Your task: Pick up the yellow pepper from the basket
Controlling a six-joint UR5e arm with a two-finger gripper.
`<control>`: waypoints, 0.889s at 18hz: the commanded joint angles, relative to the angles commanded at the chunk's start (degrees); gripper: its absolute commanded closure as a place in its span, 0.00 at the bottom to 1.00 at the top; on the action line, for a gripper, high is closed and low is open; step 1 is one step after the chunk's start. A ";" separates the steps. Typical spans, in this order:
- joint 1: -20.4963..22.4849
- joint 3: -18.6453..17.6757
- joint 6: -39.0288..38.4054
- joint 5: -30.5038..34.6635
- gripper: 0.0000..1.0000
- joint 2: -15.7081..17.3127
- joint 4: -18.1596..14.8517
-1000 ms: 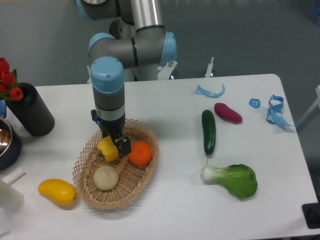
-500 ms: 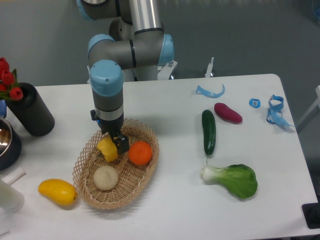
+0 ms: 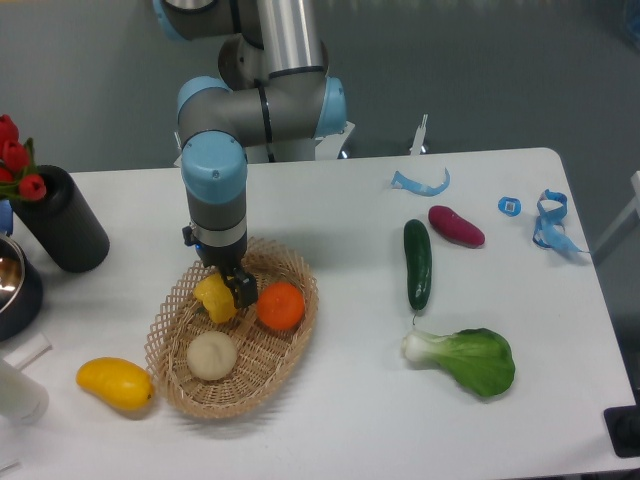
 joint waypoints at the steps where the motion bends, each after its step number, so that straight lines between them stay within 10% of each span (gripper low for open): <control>1: 0.00 0.09 0.00 0.09 0.00 -0.35 0.17; 6: -0.70 0.62 0.00 0.09 0.01 -1.23 1.58; 11: -0.70 0.79 -0.09 0.00 0.58 -1.15 1.58; 16: -0.62 1.75 -0.35 -0.17 0.67 -0.36 1.58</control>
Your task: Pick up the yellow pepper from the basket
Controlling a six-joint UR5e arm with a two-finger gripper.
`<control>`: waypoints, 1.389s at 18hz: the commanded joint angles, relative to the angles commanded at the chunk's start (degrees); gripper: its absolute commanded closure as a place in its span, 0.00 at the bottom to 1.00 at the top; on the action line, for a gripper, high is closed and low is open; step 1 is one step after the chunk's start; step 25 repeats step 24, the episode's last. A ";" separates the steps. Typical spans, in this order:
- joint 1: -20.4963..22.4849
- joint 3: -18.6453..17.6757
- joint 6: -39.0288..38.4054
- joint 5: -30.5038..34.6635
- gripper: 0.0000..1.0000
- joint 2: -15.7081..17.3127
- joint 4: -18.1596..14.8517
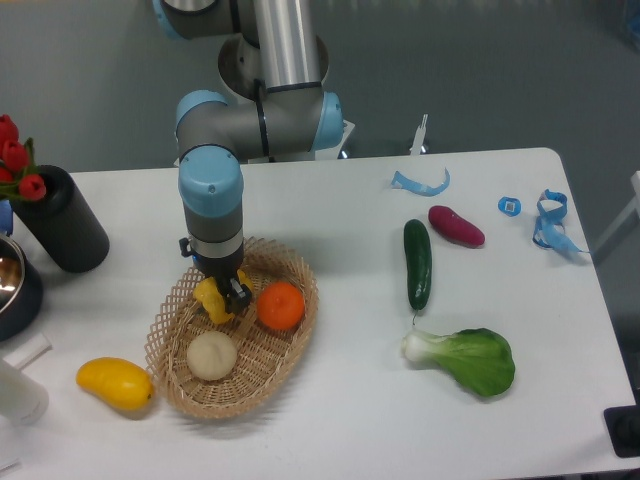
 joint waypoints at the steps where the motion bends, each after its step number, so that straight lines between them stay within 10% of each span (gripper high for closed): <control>1: 0.09 1.40 -0.09 0.00 0.67 0.18 -0.09; 14: 5.09 24.78 -15.11 -5.09 0.67 0.18 0.09; 25: 7.56 26.81 -16.26 -9.49 0.67 0.09 0.09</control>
